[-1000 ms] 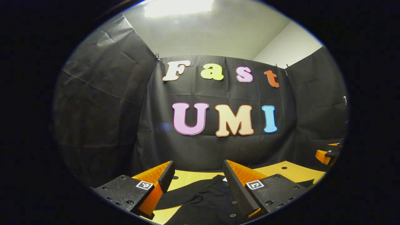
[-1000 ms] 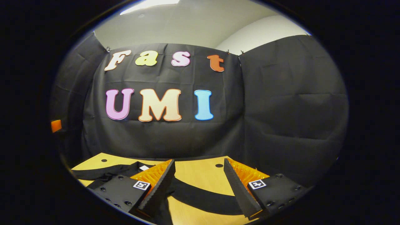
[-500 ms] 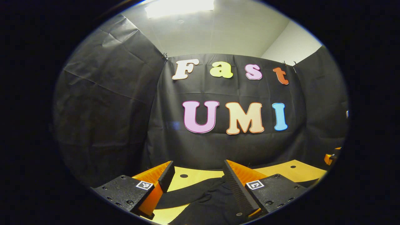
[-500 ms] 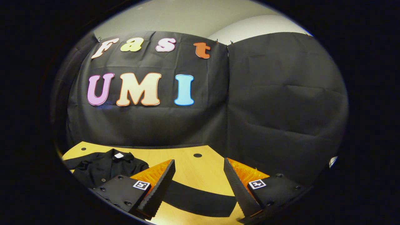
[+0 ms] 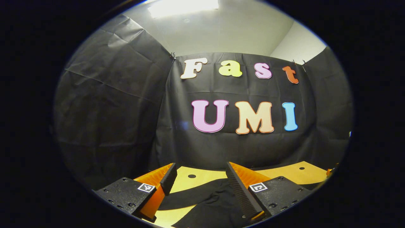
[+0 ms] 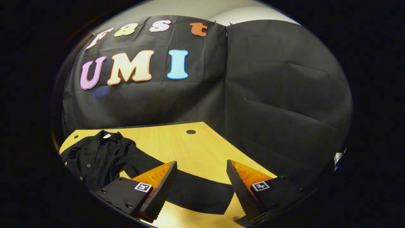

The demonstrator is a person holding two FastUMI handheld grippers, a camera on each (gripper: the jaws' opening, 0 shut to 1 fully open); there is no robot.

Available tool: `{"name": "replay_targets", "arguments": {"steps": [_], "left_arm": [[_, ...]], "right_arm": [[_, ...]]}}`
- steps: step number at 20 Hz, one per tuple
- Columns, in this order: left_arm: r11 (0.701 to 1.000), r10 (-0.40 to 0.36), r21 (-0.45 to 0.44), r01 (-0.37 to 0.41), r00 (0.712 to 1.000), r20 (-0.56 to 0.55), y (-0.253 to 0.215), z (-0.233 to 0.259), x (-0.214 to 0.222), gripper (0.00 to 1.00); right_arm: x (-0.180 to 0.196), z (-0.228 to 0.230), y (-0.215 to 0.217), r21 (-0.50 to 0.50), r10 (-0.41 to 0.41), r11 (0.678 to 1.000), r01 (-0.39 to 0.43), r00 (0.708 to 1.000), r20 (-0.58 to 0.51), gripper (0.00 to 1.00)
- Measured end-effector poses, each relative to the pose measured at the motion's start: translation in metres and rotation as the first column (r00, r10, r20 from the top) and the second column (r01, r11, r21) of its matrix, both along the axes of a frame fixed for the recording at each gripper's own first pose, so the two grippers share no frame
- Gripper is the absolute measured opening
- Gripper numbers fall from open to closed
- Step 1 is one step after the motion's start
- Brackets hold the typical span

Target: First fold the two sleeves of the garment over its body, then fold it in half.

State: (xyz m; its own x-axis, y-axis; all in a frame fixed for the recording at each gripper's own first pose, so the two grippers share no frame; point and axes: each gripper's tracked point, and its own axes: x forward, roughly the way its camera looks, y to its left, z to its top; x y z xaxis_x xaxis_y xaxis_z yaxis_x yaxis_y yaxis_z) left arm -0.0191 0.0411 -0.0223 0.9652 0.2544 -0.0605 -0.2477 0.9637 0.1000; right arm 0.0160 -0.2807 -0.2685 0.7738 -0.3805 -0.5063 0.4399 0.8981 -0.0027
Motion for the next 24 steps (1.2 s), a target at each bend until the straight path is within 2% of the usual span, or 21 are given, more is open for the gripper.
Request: {"name": "replay_targets", "arguments": {"steps": [5, 10, 15, 19, 24], "left_arm": [[1.000, -0.014, 0.004, 0.014, 1.000, -0.003, -0.008, -0.001, 0.002, 0.91], [0.999, -0.033, 0.021, 0.034, 0.999, -0.018, -0.013, -0.004, 0.004, 0.92], [0.999, -0.019, 0.031, 0.019, 1.000, -0.024, -0.008, -0.005, 0.001, 0.92], [1.000, -0.017, 0.022, 0.017, 0.999, -0.029, -0.009, -0.006, -0.002, 0.92], [0.999, -0.014, 0.032, 0.015, 1.000, -0.025, -0.012, -0.003, -0.007, 0.91]], "right_arm": [[-0.009, -0.038, -0.001, 0.088, -0.052, 0.994, 0.058, 0.997, -0.064, 0.98], [-0.020, -0.069, -0.005, 0.117, -0.094, 0.987, 0.110, 0.987, -0.130, 0.99], [-0.029, -0.093, 0.003, 0.165, -0.100, 0.977, 0.135, 0.974, -0.203, 0.99], [-0.048, -0.104, 0.009, 0.170, -0.072, 0.979, 0.115, 0.967, -0.243, 0.99], [-0.052, -0.126, 0.018, 0.182, -0.053, 0.977, 0.108, 0.957, -0.285, 0.99]]}}
